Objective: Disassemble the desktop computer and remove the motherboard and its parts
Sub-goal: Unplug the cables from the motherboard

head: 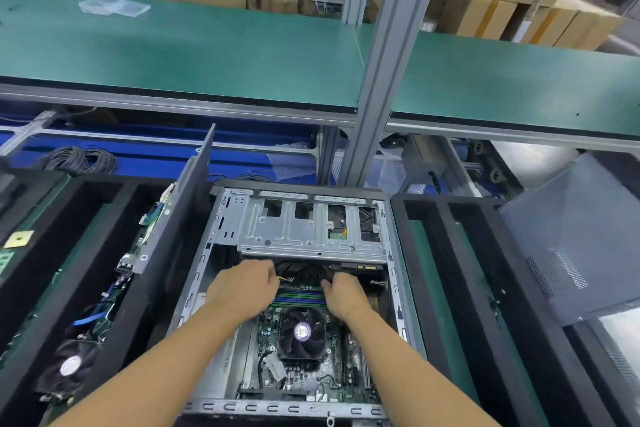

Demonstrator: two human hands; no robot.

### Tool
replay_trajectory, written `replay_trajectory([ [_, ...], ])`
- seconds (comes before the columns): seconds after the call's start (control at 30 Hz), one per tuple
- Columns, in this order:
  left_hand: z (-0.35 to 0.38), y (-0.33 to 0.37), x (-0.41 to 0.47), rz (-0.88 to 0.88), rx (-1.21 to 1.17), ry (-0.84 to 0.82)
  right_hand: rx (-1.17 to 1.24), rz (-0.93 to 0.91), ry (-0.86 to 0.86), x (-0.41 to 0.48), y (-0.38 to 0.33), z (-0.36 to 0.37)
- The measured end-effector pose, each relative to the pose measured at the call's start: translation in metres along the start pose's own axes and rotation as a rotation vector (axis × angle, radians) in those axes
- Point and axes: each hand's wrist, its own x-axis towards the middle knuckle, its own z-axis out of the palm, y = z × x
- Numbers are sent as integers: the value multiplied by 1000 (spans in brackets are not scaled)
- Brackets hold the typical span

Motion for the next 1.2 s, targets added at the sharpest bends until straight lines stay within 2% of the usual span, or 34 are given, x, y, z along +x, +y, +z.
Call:
replay_trajectory([
  [0.13, 3, 0, -1, -1, 24, 95, -137, 24, -21, 13, -3, 8],
  [0.23, 6, 3, 0, 35, 143, 59, -261, 71, -79, 23, -4, 8],
  [0.37, 9, 11, 3, 94, 350, 6, -241, 120, -192, 35, -1, 6],
  [0.5, 7, 6, 5, 100, 240, 5, -181, 183, -282, 40, 1, 6],
  [0.6, 7, 4, 6, 78, 216, -31, -217, 127, -247, 40, 0, 7],
  [0.9, 6, 4, 15, -28, 229, -305, -323, 31, -210, 37, 1, 8],
  [1.07, 4, 6, 13, 24, 205, -195, -370, 25, -252, 39, 2, 9],
  [1.2, 5, 4, 12, 11, 205, -192, -390, 15, -253, 40, 4, 10],
])
